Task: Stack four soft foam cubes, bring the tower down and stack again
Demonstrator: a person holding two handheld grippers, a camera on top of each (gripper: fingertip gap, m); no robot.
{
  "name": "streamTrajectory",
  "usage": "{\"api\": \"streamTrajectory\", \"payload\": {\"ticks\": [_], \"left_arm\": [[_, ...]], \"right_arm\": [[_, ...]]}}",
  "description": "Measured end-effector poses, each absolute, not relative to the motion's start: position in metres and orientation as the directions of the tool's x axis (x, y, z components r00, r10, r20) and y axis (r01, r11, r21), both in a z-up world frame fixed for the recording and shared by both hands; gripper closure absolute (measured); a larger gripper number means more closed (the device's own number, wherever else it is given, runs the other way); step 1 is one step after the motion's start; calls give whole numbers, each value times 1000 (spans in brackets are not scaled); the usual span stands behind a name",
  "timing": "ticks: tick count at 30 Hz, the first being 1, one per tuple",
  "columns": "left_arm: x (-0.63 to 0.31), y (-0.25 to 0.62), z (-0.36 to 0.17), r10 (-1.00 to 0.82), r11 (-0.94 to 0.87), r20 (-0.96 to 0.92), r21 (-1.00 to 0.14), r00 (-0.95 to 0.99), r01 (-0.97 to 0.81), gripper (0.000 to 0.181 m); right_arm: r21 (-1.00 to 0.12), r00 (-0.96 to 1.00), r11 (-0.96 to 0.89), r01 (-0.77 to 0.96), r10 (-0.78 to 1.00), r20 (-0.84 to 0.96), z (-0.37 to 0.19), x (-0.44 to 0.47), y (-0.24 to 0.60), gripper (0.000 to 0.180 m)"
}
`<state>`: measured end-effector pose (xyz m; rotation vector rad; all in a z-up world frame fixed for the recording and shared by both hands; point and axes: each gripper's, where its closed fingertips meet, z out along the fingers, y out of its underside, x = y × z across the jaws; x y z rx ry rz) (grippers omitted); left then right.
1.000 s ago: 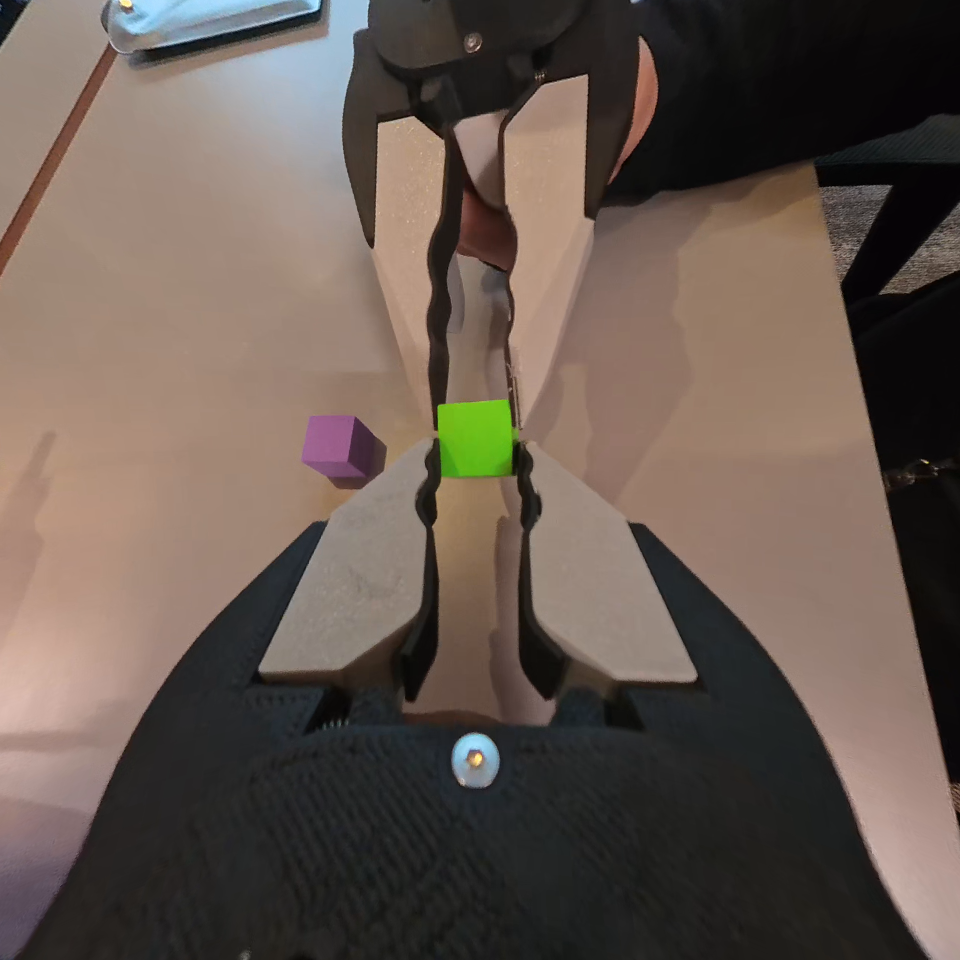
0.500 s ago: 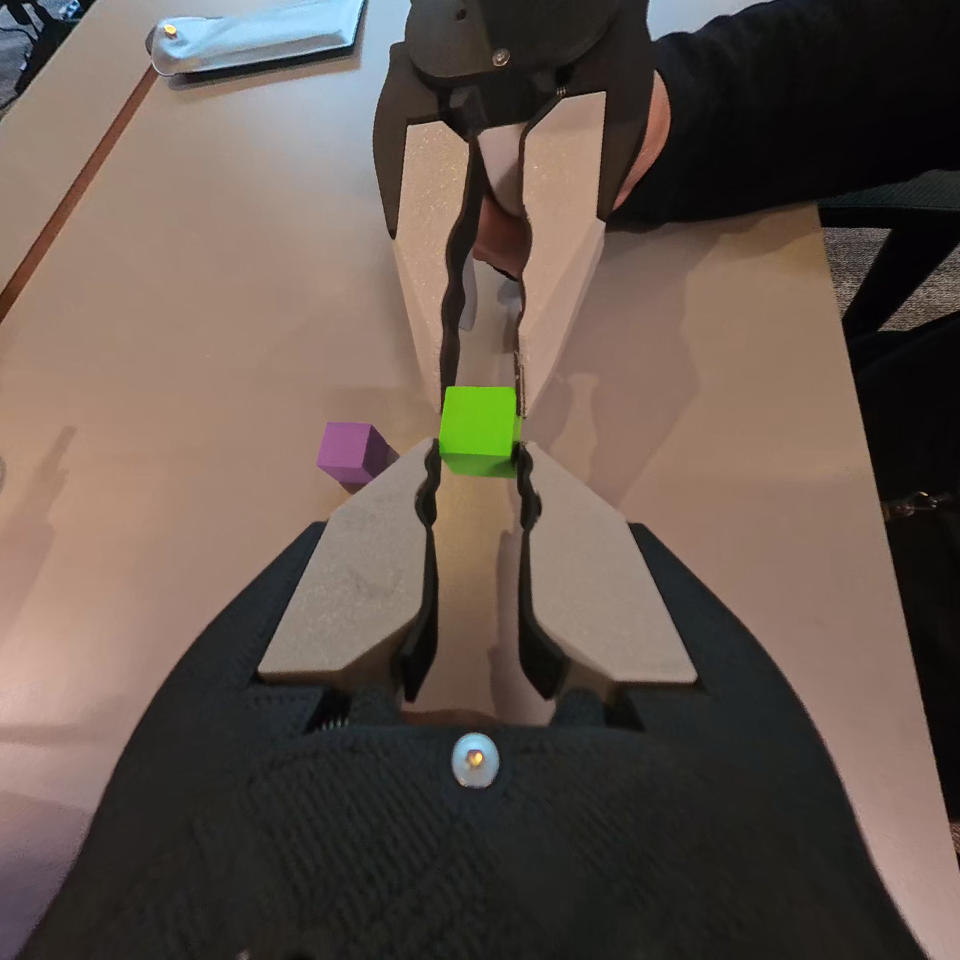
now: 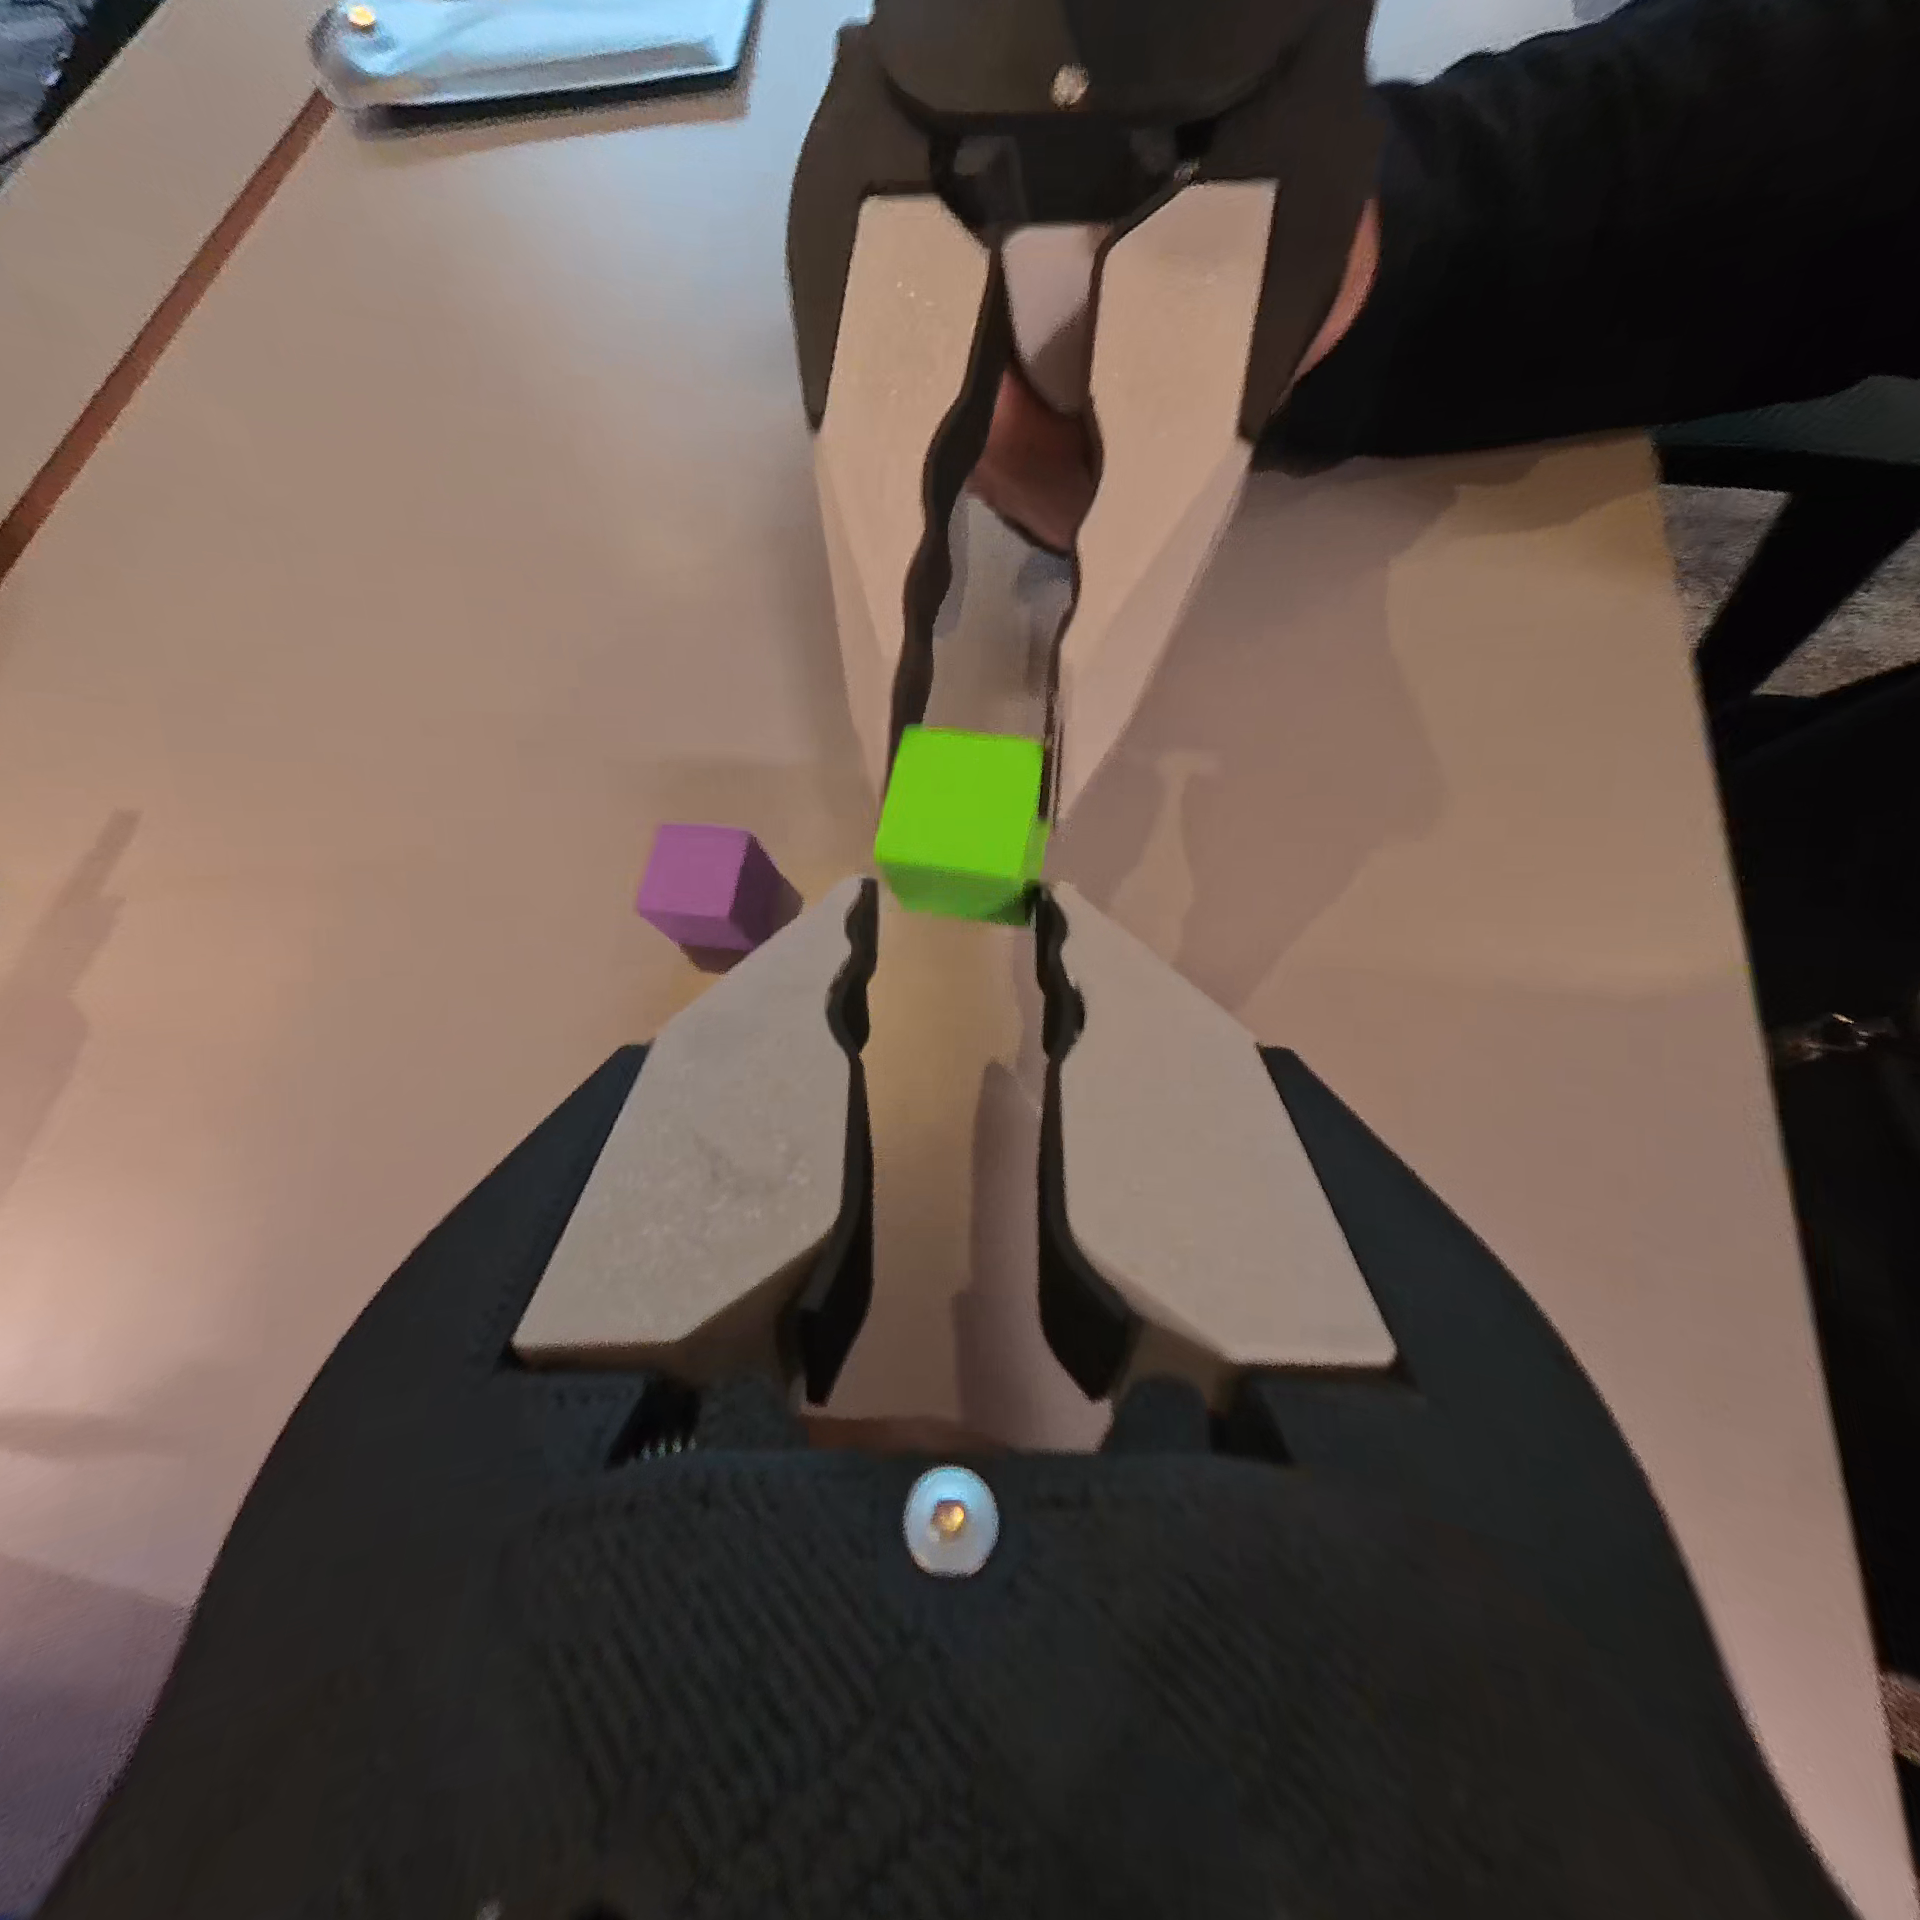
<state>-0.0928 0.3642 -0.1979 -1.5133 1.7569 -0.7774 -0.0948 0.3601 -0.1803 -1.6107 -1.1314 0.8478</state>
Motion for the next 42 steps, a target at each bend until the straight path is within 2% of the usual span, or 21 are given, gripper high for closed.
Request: {"api": "streamTrajectory", "payload": {"ticks": [3, 6, 9, 14, 16, 19, 26, 42], "left_arm": [[-99, 386, -205, -995, 57, -96, -782, 28, -621, 139], [-99, 403, -210, -990, -96, 13, -781, 137, -617, 139], [-99, 412, -217, -978, -179, 71, -767, 196, -616, 139], [-98, 417, -224, -971, -206, 77, -755, 228, -623, 139], [-99, 419, -226, -968, -215, 79, -748, 239, -627, 139], [-100, 422, -229, -964, -227, 81, -744, 252, -629, 138], [-99, 427, -233, -955, -254, 91, -739, 281, -625, 138], [-101, 433, -233, -949, -262, 81, -742, 306, -617, 138]], "right_arm": [[-974, 389, -122, 192, 920, -39, -165, -81, 372, 156], [-982, 449, -87, 166, 894, -4, -157, -65, 387, 156], [-985, 396, -41, 167, 918, 29, -159, -63, 391, 157], [-974, 310, -11, 226, 949, 61, -178, -67, 407, 156], [-979, 308, 22, 201, 948, 85, -173, -66, 418, 157], [-976, 276, -13, 216, 960, 49, -177, -64, 427, 157], [-947, 285, -109, 302, 958, -20, -193, -62, 441, 157], [-915, 282, -97, 390, 959, 19, -206, -68, 435, 156]]}}
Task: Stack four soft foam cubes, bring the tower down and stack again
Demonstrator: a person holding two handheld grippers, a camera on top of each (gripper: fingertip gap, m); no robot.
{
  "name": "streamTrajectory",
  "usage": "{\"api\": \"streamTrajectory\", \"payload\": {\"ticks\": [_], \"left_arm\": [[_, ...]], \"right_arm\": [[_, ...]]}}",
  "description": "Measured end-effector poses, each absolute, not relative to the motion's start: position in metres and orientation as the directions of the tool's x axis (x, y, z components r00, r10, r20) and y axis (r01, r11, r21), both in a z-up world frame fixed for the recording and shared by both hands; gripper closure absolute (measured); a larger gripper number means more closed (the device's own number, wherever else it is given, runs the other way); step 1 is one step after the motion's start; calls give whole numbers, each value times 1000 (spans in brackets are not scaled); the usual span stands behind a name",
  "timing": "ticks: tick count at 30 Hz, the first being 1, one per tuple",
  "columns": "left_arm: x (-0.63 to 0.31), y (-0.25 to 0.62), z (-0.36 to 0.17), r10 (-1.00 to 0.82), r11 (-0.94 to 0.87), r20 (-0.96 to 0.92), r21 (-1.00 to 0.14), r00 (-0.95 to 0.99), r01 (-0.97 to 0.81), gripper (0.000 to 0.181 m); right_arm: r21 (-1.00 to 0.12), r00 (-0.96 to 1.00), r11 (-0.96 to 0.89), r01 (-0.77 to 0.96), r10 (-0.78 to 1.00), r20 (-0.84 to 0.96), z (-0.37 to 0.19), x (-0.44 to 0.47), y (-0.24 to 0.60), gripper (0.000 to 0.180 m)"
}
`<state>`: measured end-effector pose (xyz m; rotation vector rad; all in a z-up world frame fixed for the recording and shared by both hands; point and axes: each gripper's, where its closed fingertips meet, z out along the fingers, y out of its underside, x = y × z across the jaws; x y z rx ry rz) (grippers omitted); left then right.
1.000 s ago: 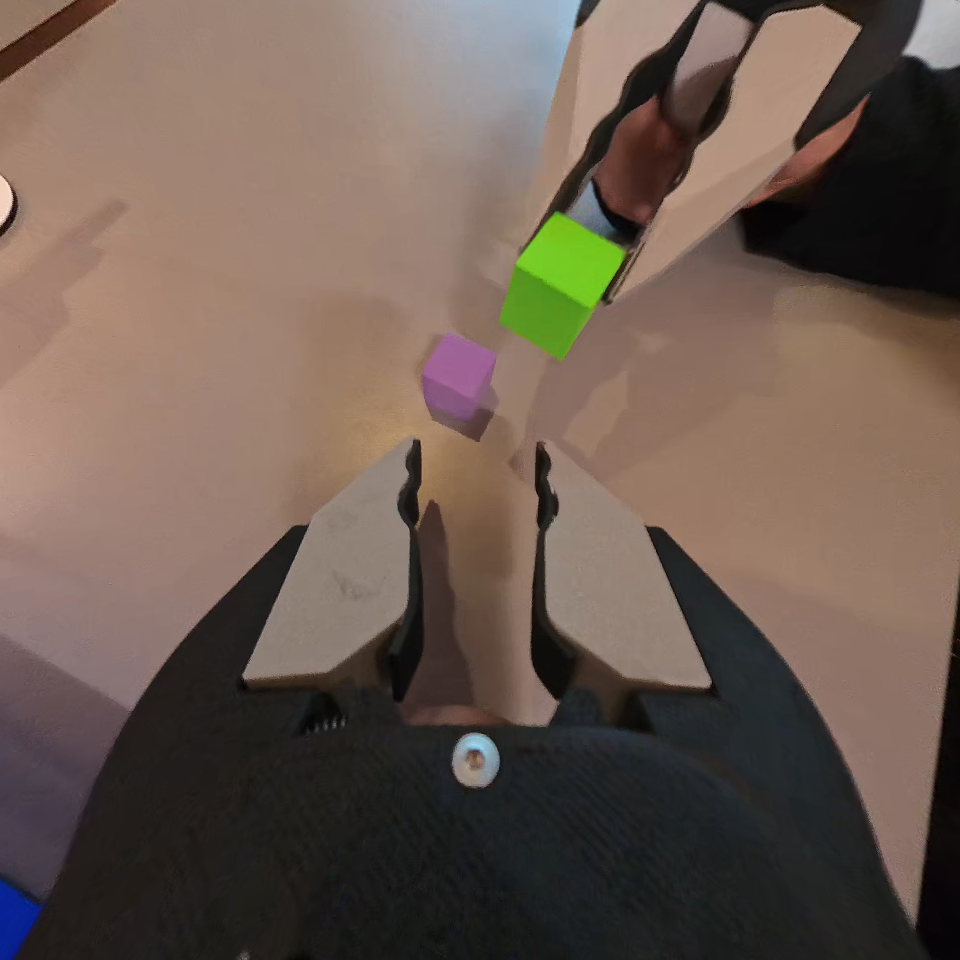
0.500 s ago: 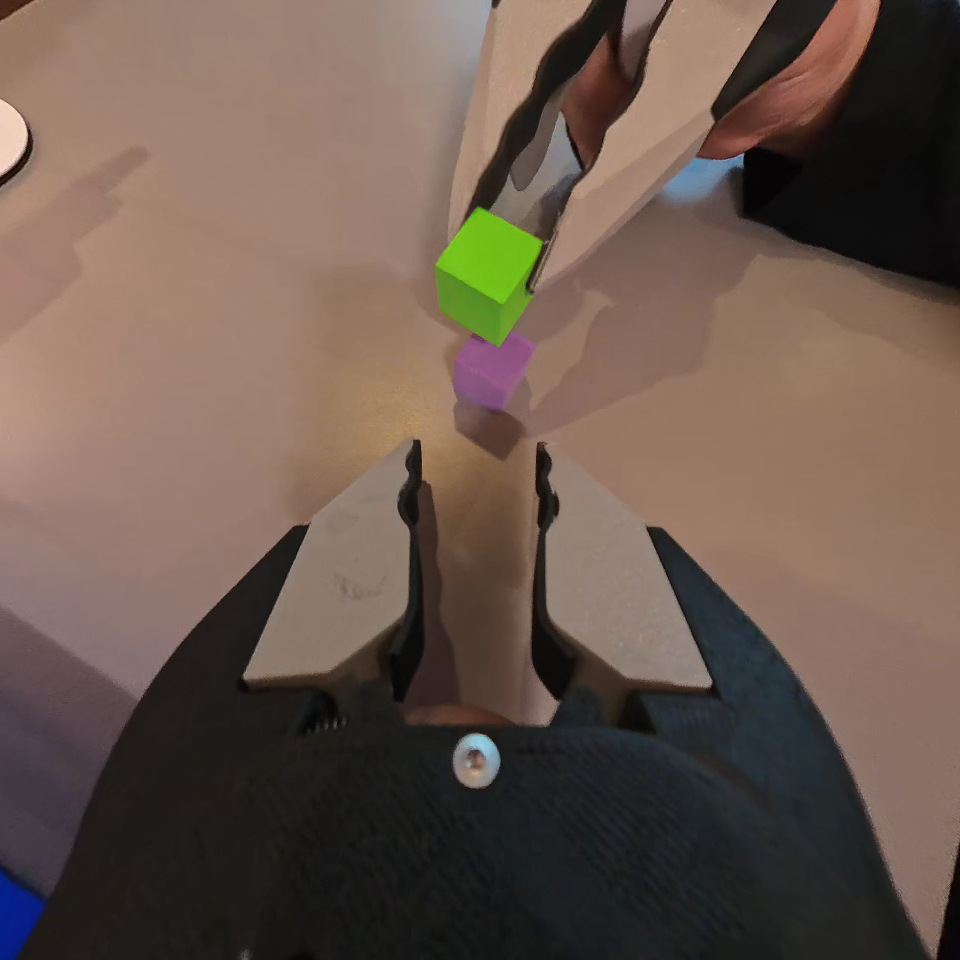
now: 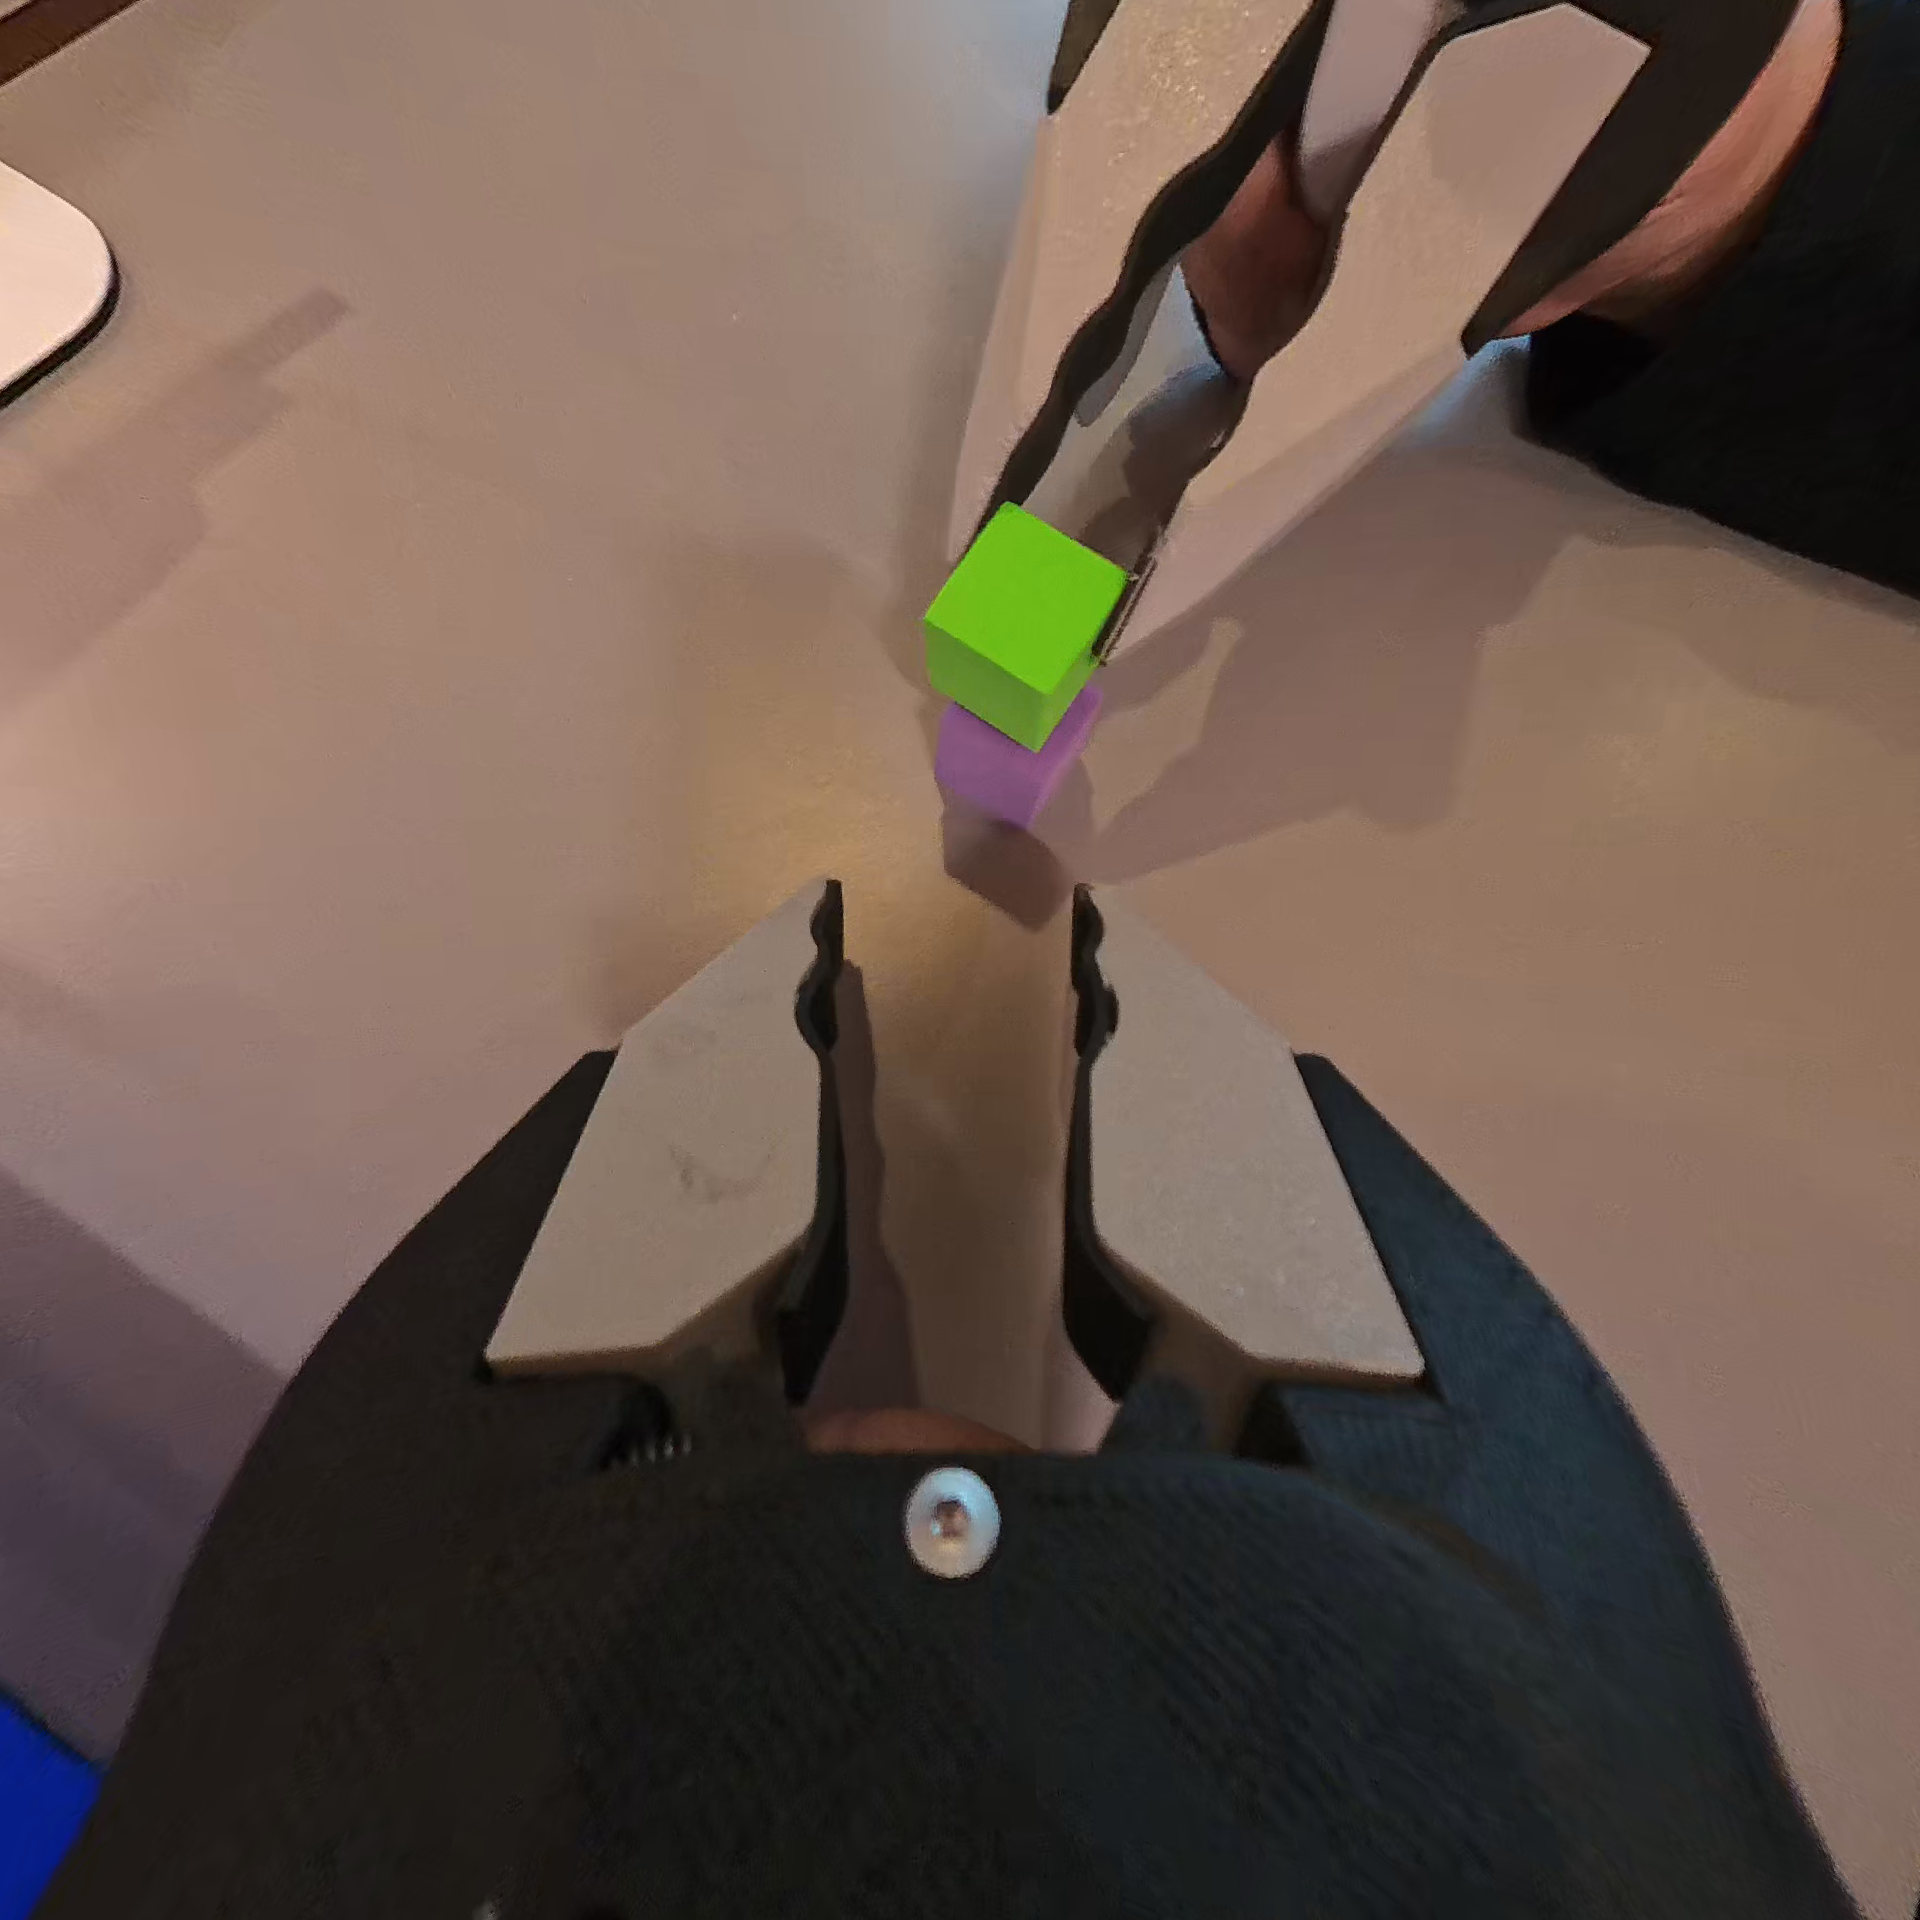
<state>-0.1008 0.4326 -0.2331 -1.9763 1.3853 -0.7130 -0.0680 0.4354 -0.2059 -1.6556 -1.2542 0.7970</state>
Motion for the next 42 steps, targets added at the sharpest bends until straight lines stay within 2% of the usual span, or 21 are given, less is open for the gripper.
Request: {"api": "streamTrajectory", "payload": {"ticks": [35, 42], "left_arm": [[-100, 431, -236, -952, -238, 47, -732, 301, -639, 137], [-99, 430, -235, -953, -241, 53, -733, 300, -636, 132]], "right_arm": [[-887, 267, -106, 449, 963, 21, -216, -68, 433, 156], [-923, 295, -127, 363, 955, -15, -203, -62, 438, 140]]}}
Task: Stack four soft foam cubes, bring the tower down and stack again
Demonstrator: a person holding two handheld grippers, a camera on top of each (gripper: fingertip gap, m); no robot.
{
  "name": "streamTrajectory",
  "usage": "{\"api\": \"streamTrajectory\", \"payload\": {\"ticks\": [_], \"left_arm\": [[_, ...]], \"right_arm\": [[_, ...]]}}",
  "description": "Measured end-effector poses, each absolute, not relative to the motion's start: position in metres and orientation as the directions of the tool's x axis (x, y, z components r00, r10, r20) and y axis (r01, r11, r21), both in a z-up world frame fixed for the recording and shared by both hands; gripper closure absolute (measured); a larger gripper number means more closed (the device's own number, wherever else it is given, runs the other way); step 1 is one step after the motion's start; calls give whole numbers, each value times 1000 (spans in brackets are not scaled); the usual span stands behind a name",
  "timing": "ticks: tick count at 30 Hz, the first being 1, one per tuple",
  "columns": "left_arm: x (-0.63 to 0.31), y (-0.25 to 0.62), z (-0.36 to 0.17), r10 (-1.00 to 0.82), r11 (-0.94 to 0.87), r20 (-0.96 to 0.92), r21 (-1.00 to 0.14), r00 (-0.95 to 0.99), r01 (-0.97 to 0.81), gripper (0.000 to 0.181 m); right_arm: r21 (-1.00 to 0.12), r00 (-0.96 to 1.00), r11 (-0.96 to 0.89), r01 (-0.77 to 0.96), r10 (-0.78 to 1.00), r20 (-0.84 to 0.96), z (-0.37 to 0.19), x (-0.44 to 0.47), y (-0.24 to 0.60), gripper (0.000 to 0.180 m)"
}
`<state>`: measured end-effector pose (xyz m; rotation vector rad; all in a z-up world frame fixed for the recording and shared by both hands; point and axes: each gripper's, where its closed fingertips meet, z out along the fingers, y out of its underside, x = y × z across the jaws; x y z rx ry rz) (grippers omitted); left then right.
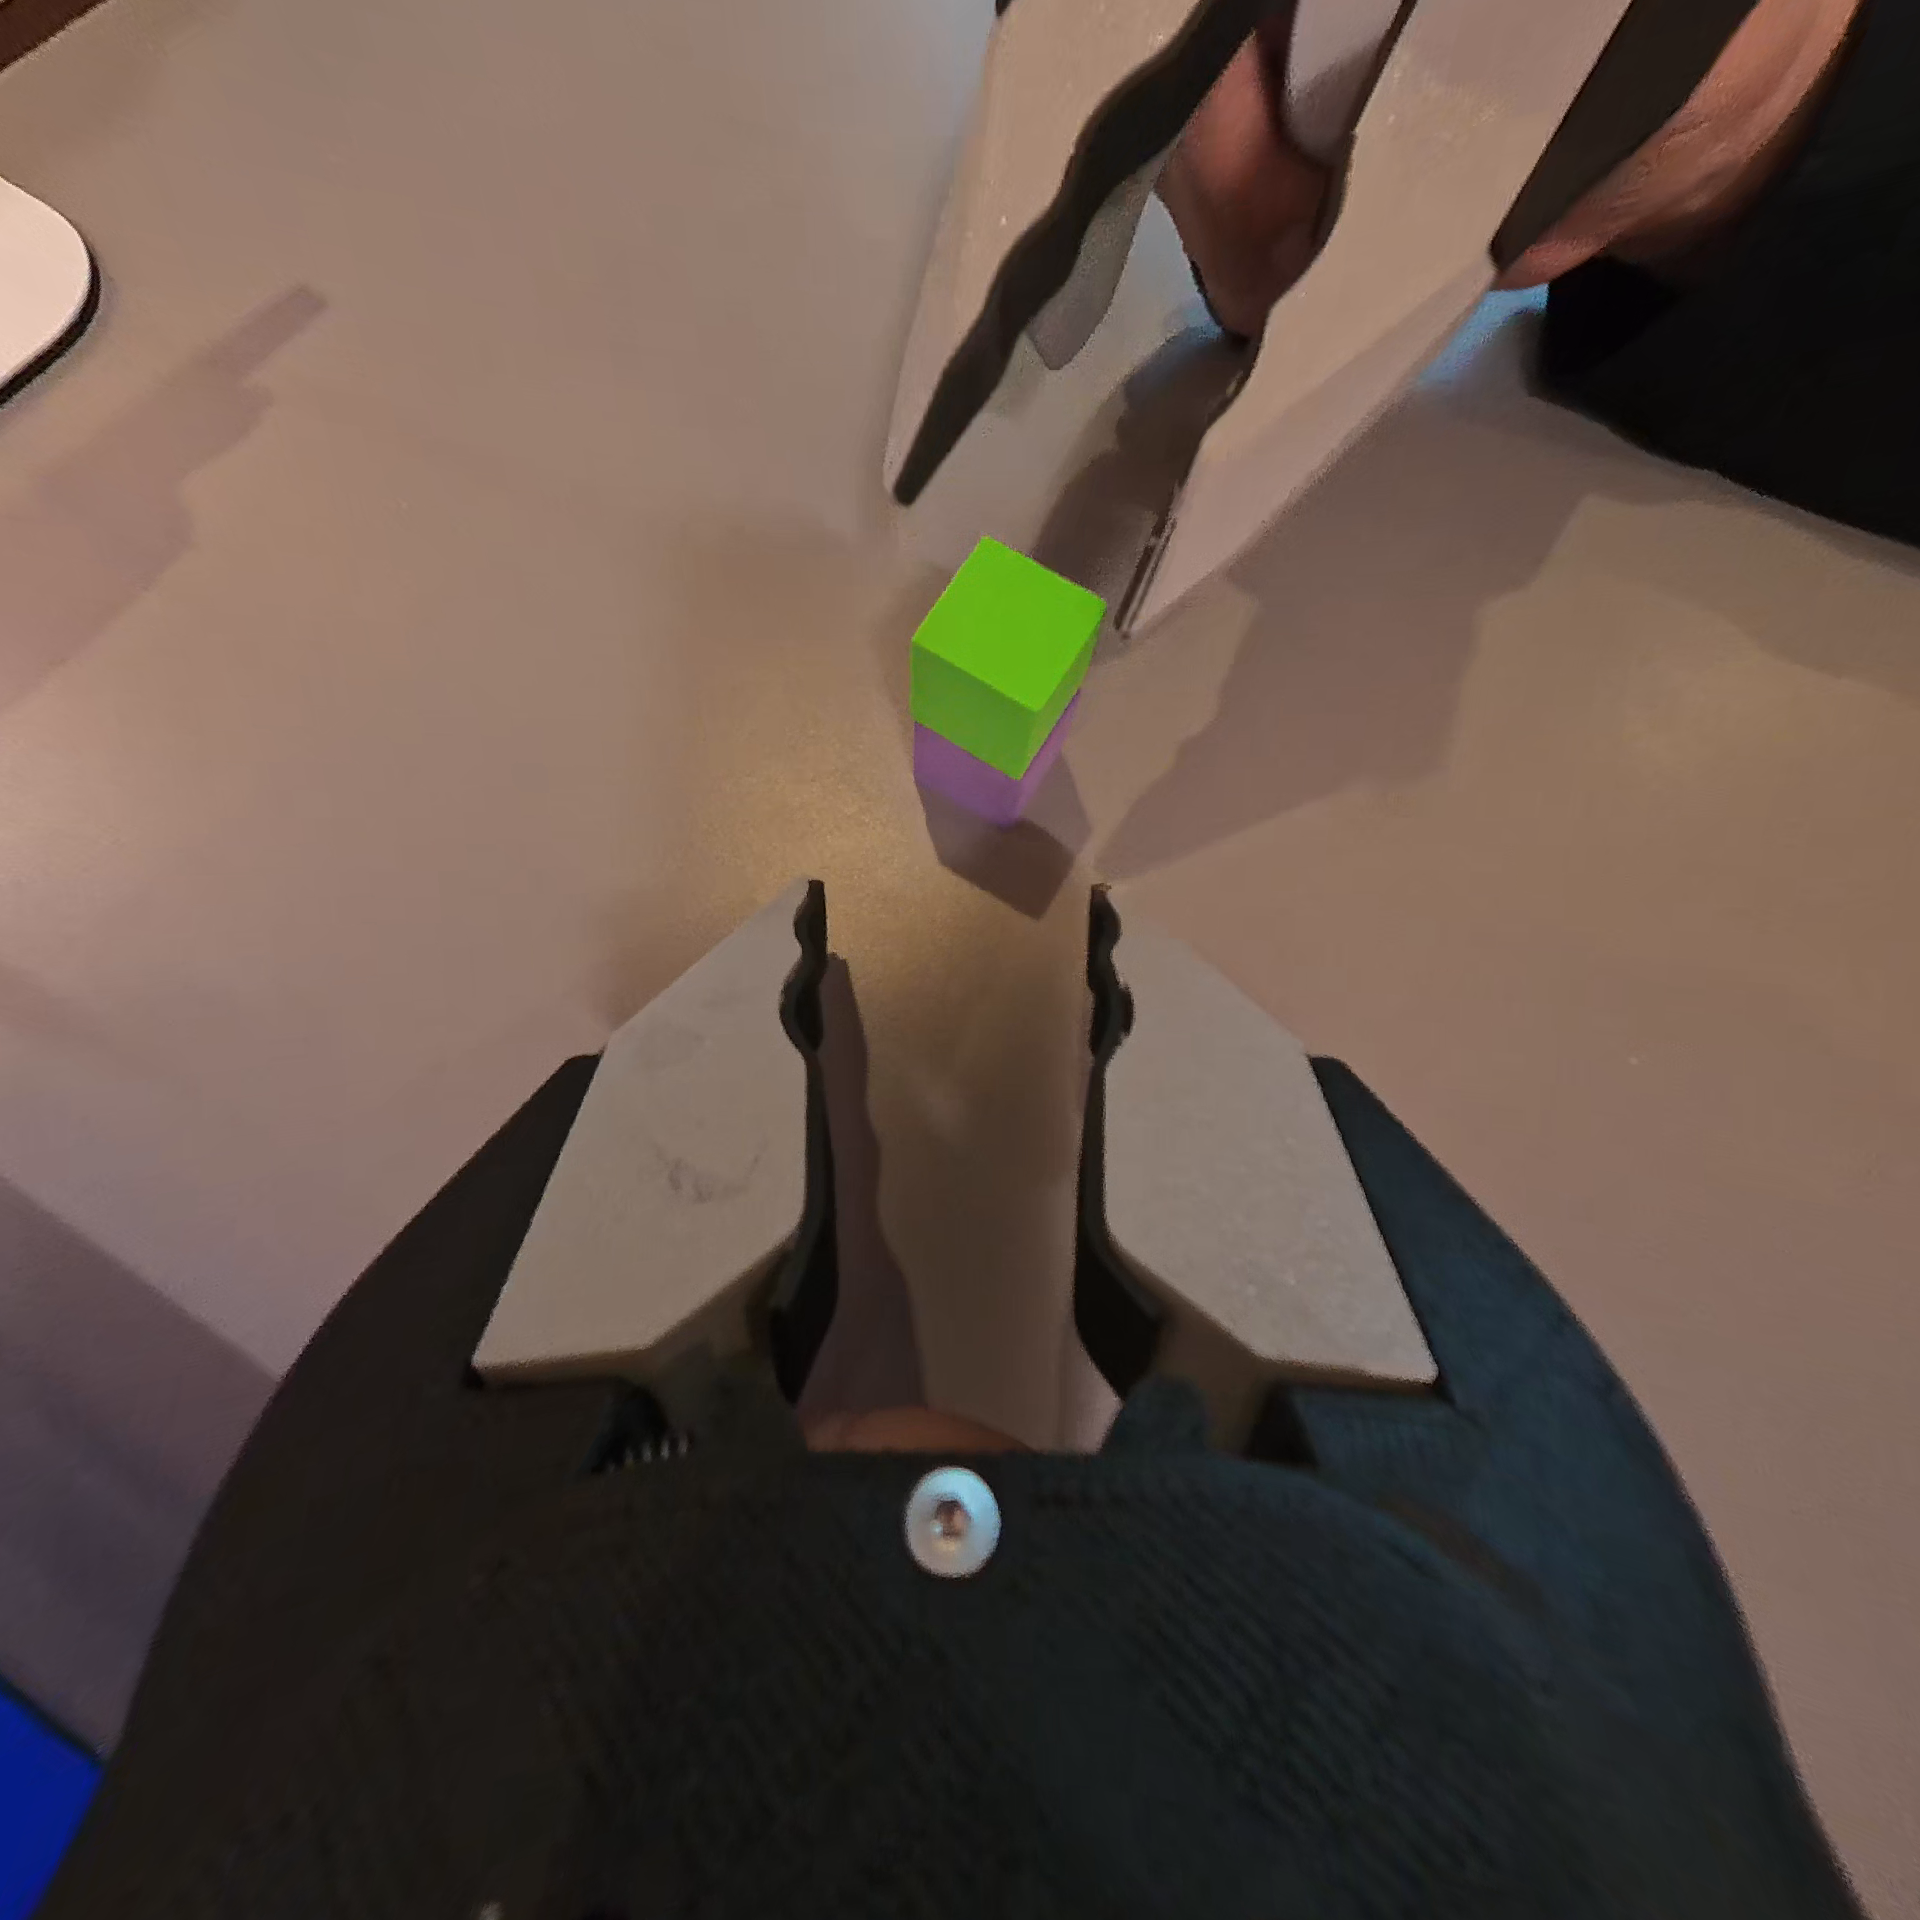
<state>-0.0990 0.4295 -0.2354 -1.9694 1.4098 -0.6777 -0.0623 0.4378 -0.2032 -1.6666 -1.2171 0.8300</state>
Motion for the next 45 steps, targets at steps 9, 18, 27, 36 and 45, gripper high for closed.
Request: {"api": "streamTrajectory", "payload": {"ticks": [9, 18, 27, 36, 45], "left_arm": [[-117, 438, -106, -928, -179, 81, -953, 363, -245, 126], [-298, 596, -57, -555, -239, -85, -937, 827, -256, 133], [-349, 687, -219, -566, -588, -249, -546, 786, -596, 124], [-350, 692, -236, -576, -603, -302, -471, 760, -644, 150], [-339, 668, -210, -615, -530, -280, -545, 737, -650, 168]], "right_arm": [[-986, 440, -166, 14, 886, -143, -160, -21, 460, 133], [-984, 508, -179, 6, 848, -152, -161, -10, 471, 125], [-981, 488, -182, 64, 863, -128, -168, -23, 466, 126], [-977, 464, -202, 72, 874, -147, -170, -25, 464, 128], [-977, 457, -197, 83, 879, -138, -171, -27, 458, 130]]}}
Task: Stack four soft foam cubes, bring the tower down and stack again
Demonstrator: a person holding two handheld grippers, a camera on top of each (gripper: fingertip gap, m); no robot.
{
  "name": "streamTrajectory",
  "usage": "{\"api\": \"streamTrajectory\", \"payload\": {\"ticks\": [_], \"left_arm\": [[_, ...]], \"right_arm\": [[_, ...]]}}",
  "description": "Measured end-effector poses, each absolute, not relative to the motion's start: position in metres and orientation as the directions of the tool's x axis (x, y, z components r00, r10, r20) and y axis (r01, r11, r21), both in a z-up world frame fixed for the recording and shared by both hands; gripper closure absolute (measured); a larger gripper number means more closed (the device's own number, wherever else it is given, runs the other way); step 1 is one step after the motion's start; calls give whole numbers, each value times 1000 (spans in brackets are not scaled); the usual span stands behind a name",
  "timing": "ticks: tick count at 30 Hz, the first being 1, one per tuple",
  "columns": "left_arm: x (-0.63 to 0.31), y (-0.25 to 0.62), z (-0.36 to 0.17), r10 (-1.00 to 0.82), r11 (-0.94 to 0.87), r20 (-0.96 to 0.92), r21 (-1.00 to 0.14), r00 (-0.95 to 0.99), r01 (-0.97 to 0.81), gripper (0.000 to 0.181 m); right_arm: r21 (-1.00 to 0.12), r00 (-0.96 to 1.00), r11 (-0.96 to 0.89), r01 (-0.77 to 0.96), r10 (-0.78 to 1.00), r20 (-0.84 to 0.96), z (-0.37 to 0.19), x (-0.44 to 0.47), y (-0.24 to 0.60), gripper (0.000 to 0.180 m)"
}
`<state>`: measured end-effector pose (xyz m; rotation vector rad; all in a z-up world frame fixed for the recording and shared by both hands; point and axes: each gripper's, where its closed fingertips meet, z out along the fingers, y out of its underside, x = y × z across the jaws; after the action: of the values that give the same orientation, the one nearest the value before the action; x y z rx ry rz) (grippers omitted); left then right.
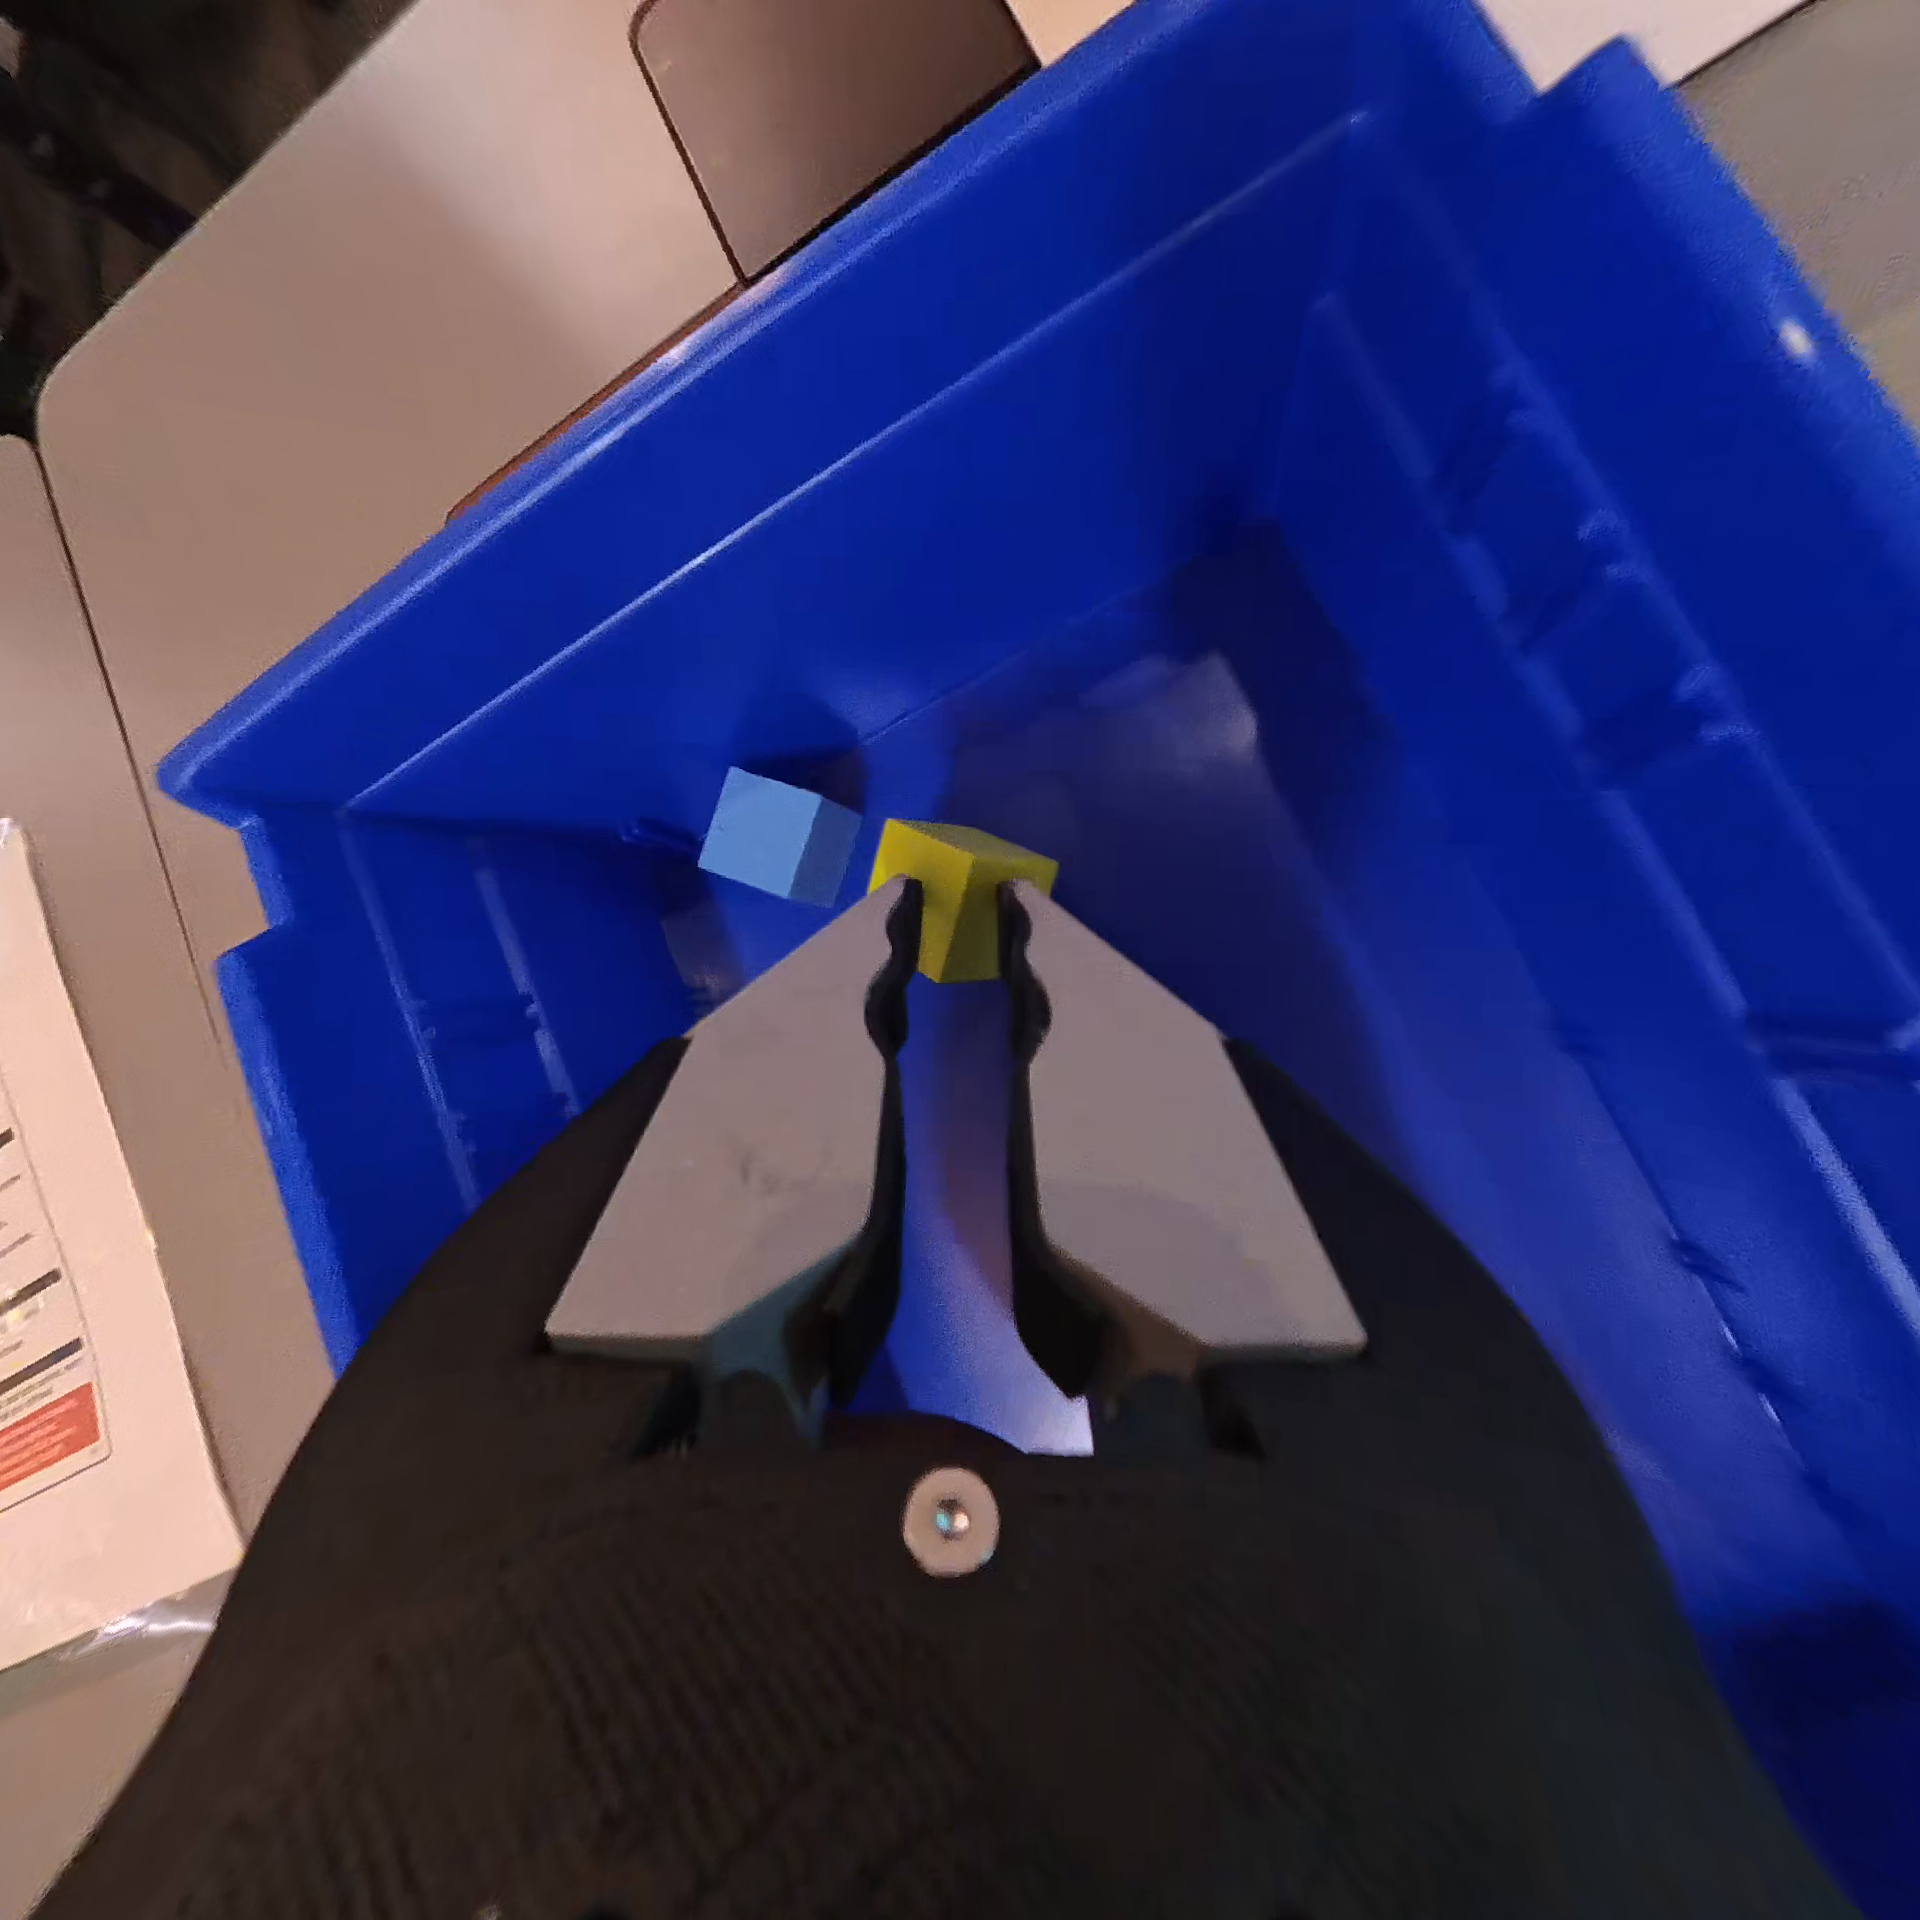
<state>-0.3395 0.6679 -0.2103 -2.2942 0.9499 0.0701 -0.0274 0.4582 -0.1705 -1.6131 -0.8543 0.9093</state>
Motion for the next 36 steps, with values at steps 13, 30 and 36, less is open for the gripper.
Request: {"api": "streamTrajectory", "payload": {"ticks": [13, 30, 36], "left_arm": [[-305, 611, -131, -701, -272, -280, -745, 656, -609, 169], [-108, 413, -65, -986, -140, 124, -979, 112, -146, 170], [-86, 398, -79, -993, -116, 115, -989, 14, -89, 170]], "right_arm": [[-978, 452, -197, 68, 880, -146, -167, -28, 453, 129], [-992, 319, -82, -94, 942, -108, -90, -46, 404, 126], [-981, 182, -187, -54, 964, -194, -104, -50, 391, 128]]}}
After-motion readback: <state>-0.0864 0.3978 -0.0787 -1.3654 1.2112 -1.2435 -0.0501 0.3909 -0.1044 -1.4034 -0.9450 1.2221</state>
